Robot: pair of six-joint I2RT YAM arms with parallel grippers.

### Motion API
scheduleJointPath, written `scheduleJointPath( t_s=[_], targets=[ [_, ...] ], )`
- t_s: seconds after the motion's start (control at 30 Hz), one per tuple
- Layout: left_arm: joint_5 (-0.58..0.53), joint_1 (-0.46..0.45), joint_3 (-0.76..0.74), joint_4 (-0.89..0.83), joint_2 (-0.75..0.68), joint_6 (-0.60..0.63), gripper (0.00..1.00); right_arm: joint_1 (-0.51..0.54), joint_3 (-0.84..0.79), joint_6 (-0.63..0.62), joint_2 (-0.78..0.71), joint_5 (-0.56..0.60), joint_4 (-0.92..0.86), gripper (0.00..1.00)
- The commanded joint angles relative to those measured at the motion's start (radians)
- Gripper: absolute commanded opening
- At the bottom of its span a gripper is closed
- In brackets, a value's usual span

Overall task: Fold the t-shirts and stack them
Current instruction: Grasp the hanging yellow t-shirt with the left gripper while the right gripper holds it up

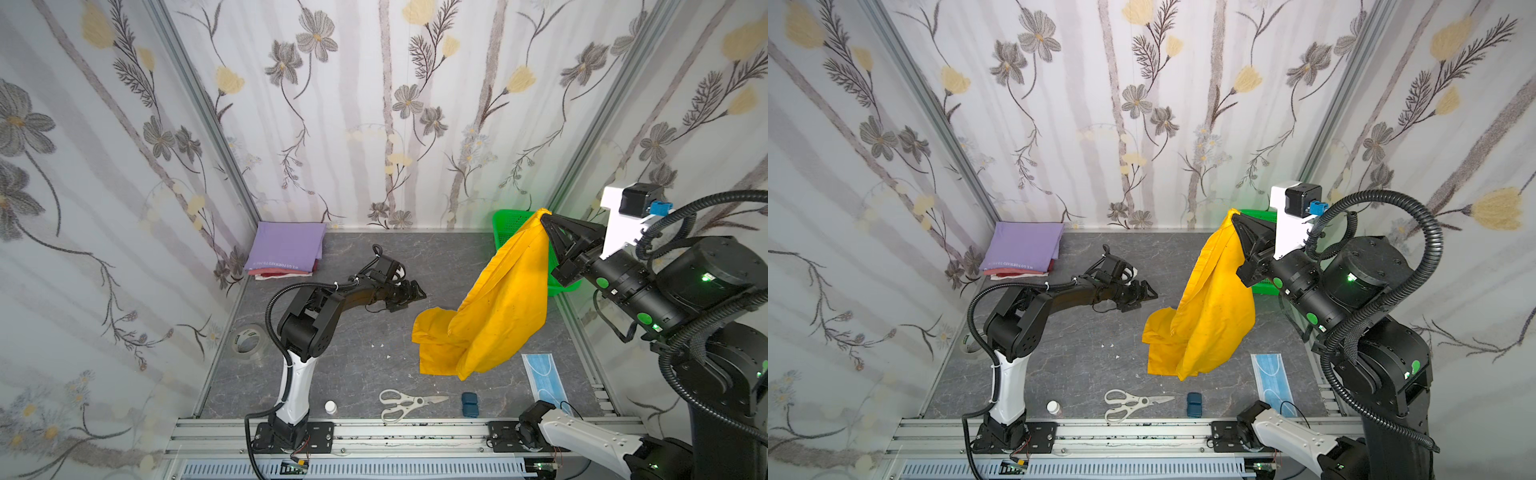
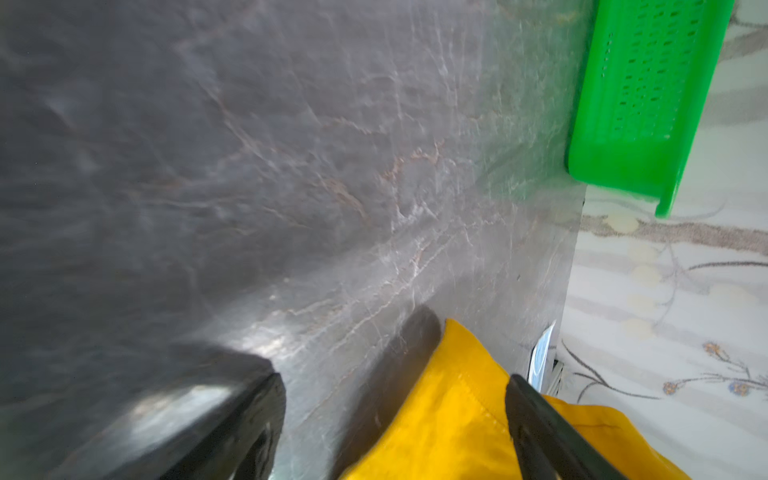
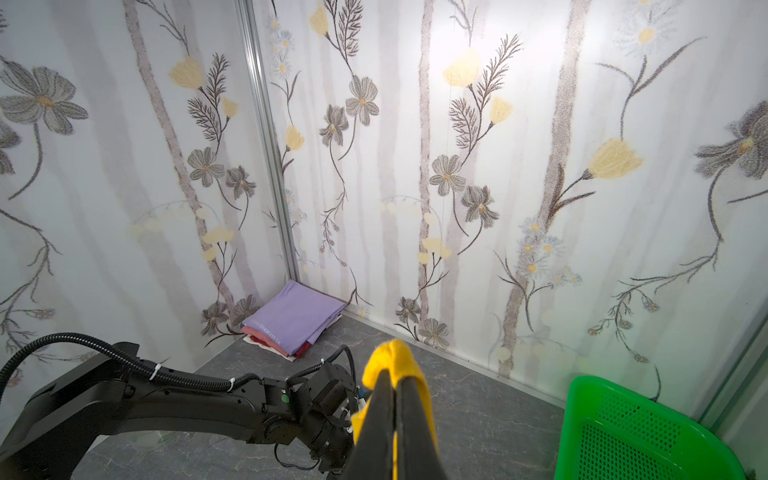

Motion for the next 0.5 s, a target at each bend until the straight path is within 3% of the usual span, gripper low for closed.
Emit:
scheduleJointPath(
  t_s=[0.0, 0.4, 0.47],
  targets=[
    [0.059, -0.007, 0.007, -0.035, 0.022, 0.029, 0.84, -0.002, -0.009, -0.012, 0.004, 0.014, 0.028, 0.0],
    [0.151, -0.075, -0.001, -0.14, 0.047, 0.135, 0.81, -0.023, 0.0, -0.017, 0.017, -0.01, 0.043, 0.0],
    [0.148, -0.089, -0.002, -0.124, 0.058, 0.124, 0.71, -0.024, 0.0, -0.017, 0.022, -0.015, 0.046, 0.0]
  ],
)
